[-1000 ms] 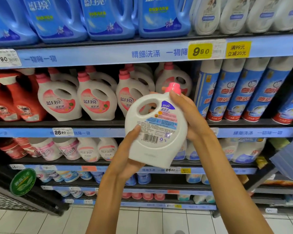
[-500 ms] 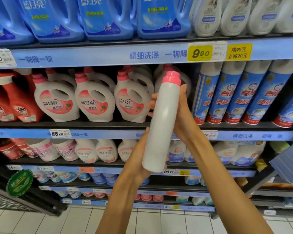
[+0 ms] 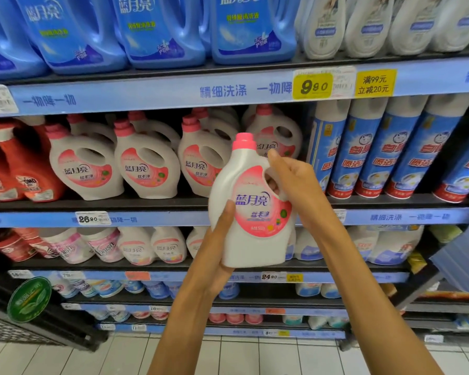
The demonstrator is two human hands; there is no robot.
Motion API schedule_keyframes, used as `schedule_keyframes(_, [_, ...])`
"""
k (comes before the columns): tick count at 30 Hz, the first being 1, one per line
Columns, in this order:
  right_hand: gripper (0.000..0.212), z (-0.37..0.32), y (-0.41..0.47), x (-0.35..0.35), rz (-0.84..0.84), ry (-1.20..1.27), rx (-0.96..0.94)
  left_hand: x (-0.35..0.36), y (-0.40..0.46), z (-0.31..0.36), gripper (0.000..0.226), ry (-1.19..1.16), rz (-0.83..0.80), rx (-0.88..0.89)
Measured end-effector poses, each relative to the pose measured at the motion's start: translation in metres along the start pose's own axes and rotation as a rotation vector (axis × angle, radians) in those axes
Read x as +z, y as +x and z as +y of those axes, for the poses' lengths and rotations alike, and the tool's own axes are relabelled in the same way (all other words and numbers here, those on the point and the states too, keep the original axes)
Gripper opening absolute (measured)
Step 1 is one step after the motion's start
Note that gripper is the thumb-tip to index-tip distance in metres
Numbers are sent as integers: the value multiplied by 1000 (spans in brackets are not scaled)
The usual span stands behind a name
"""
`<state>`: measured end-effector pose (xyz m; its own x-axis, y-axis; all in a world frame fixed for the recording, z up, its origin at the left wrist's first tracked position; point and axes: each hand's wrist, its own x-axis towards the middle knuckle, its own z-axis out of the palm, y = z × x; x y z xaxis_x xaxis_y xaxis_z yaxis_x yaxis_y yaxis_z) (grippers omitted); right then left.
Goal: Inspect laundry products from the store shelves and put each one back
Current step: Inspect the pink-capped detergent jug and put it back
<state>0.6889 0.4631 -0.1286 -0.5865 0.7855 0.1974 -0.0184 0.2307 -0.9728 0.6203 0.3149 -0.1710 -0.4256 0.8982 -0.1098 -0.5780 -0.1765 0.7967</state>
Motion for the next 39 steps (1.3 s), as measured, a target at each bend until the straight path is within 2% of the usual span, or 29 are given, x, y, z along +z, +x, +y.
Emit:
schedule_keyframes(1, [28, 0, -4, -2, -52, 55, -9, -1, 1, 1, 57, -73, 7, -2])
schedule_keyframes(2, [24, 1, -7, -5, -110, 136, 16, -1, 2, 2, 54, -148, 14, -2])
schedule_keyframes(4, [29, 5, -14, -6, -182, 341, 125, -1, 4, 6, 51, -232, 20, -6])
schedule_keyframes(6, [28, 9, -16, 0, -110, 401, 234, -1, 5, 13, 47, -147, 65, -27])
schedule_keyframes(8, [28, 13, -19, 6, -17, 448, 332, -5, 7, 17, 39, 53, 175, -11])
schedule_keyframes(11, [27, 20, -24, 3, -11, 472, 361, -14, 10, 19, 27, 366, 337, 25])
schedule_keyframes(14, [30, 21, -30, 1, -16, 469, 386, -17, 10, 10, 27, 369, 351, -31])
schedule_keyframes(17, [34, 19, -33, -1, -32, 551, 436, -13, 8, 7, 26, 223, 310, -107])
schedule_keyframes(19, [28, 18, -34, -7, -44, 504, 461, -12, 5, 9, 31, 144, 273, -124])
schedule_keyframes(23, [15, 19, -38, -20, -98, 469, 546, -6, -1, 14, 70, 75, 177, -180])
schedule_keyframes(26, [18, 24, -43, -24, -122, 448, 609, -3, -2, 16, 68, 108, 156, -171])
schedule_keyframes(31, [19, 30, -45, -36, -197, 329, 509, -4, -1, 14, 50, 235, 147, -161])
schedule_keyframes(34, [20, 32, -46, -39, -170, 297, 441, -6, 1, 12, 49, 353, 176, -147])
schedule_keyframes(37, [22, 33, -46, -38, -147, 311, 409, -6, 4, 9, 39, 372, 228, -106])
schedule_keyframes(39, [25, 32, -46, -37, -132, 346, 400, -5, 5, 8, 41, 374, 239, -56])
